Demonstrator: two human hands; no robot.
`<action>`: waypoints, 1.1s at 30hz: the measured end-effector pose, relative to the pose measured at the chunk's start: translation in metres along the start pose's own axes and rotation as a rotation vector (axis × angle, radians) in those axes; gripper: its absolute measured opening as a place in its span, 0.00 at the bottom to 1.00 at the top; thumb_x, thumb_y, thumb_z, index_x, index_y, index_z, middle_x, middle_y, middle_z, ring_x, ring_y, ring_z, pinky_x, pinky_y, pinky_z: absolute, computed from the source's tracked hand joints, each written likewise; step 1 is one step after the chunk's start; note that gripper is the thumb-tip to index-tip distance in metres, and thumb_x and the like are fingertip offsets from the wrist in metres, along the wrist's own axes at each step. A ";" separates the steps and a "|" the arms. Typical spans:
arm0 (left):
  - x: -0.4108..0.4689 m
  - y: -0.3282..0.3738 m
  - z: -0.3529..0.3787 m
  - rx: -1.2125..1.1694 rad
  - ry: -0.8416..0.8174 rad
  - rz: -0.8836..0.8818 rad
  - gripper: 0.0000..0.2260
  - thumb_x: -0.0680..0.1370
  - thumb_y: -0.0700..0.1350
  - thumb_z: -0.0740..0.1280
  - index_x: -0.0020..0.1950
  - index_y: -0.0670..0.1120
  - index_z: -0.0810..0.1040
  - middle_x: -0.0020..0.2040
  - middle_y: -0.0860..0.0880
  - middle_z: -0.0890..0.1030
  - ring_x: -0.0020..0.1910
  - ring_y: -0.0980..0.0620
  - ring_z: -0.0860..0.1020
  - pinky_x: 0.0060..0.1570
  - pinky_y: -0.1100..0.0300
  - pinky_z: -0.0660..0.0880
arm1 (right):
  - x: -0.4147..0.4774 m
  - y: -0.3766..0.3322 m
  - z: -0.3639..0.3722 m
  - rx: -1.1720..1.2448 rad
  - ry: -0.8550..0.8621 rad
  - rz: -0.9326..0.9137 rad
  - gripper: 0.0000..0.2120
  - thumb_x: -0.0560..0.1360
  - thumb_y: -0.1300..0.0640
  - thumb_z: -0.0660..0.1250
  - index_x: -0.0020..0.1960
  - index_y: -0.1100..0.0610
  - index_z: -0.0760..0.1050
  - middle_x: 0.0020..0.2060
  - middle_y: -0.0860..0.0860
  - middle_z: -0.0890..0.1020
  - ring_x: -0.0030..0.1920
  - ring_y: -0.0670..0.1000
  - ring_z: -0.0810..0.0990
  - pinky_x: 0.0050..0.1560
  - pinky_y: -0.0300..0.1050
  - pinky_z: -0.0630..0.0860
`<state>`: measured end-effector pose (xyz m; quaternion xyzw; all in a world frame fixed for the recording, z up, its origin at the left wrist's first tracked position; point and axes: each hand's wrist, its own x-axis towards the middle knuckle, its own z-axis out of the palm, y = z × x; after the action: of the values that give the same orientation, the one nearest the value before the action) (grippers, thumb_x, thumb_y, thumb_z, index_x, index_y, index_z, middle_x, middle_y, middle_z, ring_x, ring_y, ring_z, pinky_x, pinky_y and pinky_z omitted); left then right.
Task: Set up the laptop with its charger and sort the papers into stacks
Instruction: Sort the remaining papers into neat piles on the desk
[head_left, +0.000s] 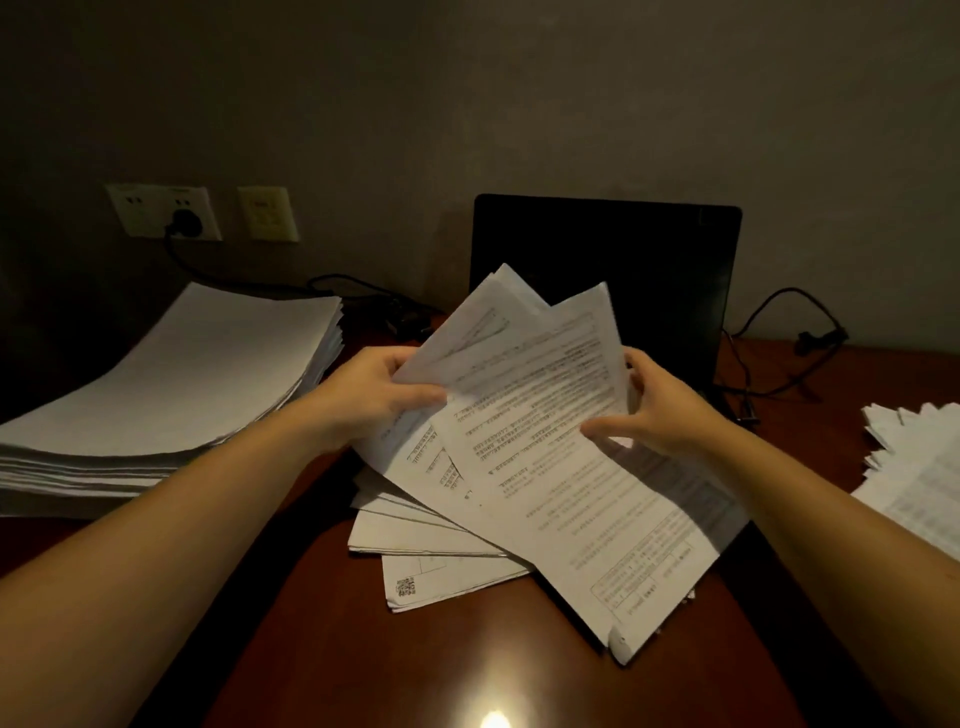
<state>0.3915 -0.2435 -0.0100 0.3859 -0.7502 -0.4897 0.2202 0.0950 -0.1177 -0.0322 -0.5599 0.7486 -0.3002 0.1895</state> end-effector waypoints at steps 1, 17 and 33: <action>-0.001 -0.001 -0.002 -0.018 0.011 0.021 0.09 0.78 0.43 0.71 0.55 0.56 0.80 0.50 0.53 0.84 0.45 0.53 0.85 0.40 0.59 0.81 | -0.001 -0.001 -0.003 0.086 0.004 -0.022 0.38 0.65 0.52 0.81 0.71 0.49 0.68 0.59 0.44 0.80 0.57 0.47 0.81 0.53 0.46 0.81; 0.002 0.013 0.017 -0.852 0.332 -0.025 0.23 0.74 0.45 0.76 0.67 0.48 0.74 0.58 0.45 0.85 0.55 0.44 0.84 0.54 0.44 0.81 | -0.015 -0.027 -0.016 0.619 0.289 -0.081 0.06 0.76 0.60 0.71 0.53 0.53 0.81 0.43 0.43 0.86 0.45 0.44 0.86 0.41 0.36 0.80; -0.005 0.073 0.041 -0.511 0.256 0.292 0.12 0.74 0.39 0.75 0.56 0.44 0.83 0.51 0.48 0.87 0.50 0.51 0.85 0.42 0.62 0.81 | -0.031 -0.072 -0.029 0.662 0.363 -0.251 0.21 0.73 0.59 0.74 0.62 0.52 0.72 0.56 0.47 0.82 0.55 0.47 0.83 0.53 0.50 0.82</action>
<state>0.3390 -0.2006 0.0393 0.2648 -0.6164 -0.5731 0.4706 0.1387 -0.0957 0.0352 -0.4936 0.5587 -0.6400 0.1863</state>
